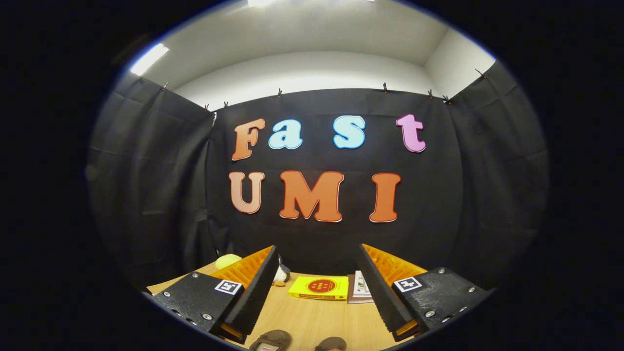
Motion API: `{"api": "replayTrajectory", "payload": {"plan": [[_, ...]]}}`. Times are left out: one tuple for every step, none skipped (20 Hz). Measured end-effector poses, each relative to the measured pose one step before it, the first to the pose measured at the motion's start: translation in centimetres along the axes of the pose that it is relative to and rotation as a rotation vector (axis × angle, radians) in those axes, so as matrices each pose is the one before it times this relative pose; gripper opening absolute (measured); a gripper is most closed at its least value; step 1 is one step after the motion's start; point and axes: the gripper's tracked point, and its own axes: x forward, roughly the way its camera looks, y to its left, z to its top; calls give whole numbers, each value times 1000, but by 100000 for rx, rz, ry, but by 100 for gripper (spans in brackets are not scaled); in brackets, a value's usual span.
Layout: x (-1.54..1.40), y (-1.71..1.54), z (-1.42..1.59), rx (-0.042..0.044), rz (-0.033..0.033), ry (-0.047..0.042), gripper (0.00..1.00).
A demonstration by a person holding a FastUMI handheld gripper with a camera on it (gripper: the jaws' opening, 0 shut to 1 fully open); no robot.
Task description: Open the storage box then place both shoes into the box .Put the left shoe in first, then the right shoe, with the right side of both shoes facing outward in a uniform manner.
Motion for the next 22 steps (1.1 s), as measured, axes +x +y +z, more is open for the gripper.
{"api": "replayTrajectory", "payload": {"plan": [[204, 580, -875, 328, 1271, 2175, 97], [199, 559, -1025, 296, 1387, 2564, 97], [367, 768, -951, 656, 1895, 2538, 97], [265, 916, -1089, 1336, 2837, 3427, 98], [390, 1200, -1427, 1941, 3580, 4035, 98], [476, 1119, -1572, 2042, 3660, 5557, 98], [515, 957, -2121, 2066, 3277, 6562, 97], [619, 1034, -1739, 2178, 3389, 6455, 98], [759, 1061, -1615, 2380, 3636, 5302, 98], [727, 919, -1292, 2191, 3532, 4368, 98], [664, 953, -1150, 1842, 3103, 3922, 97], [763, 781, -1047, 1259, 2807, 3698, 97], [719, 769, -1113, 616, 2801, 3512, 96], [870, 709, -1182, 135, 2942, 3533, 96], [852, 751, -1171, 12, 2907, 3769, 96], [788, 751, -1261, 841, 4007, 4202, 96], [704, 966, -1479, 1962, 3934, 4418, 96], [672, 746, -1085, 2643, 3482, 4141, 96], [925, 568, -1051, 2934, 2838, 3683, 96], [932, 222, -915, 3217, 2238, 3567, 96], [1089, 179, -895, 3070, 2514, 3187, 97], [981, 61, -693, 2682, 2034, 2796, 97]]}}
